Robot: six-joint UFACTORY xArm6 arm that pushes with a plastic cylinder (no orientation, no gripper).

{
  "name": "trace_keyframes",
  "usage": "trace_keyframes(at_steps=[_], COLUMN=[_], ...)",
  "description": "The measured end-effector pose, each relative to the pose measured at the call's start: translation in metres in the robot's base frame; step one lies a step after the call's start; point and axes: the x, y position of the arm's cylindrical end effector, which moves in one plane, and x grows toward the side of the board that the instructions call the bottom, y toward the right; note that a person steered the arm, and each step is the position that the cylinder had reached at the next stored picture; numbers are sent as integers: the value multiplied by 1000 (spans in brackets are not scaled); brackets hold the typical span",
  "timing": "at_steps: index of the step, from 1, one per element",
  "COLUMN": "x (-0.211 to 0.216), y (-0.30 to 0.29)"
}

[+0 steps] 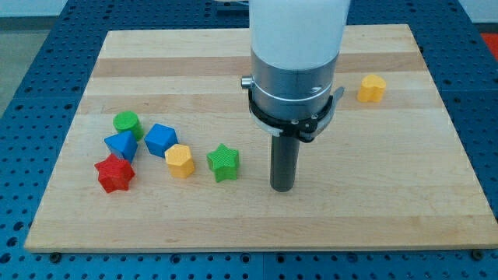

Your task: Move the green star diagonal right to the hexagon

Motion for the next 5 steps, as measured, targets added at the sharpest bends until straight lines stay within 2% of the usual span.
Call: trace_keyframes(at_steps=[1,2,3,4,5], x=[-23,-52,-57,-90,-153], y=[5,42,105,181,204])
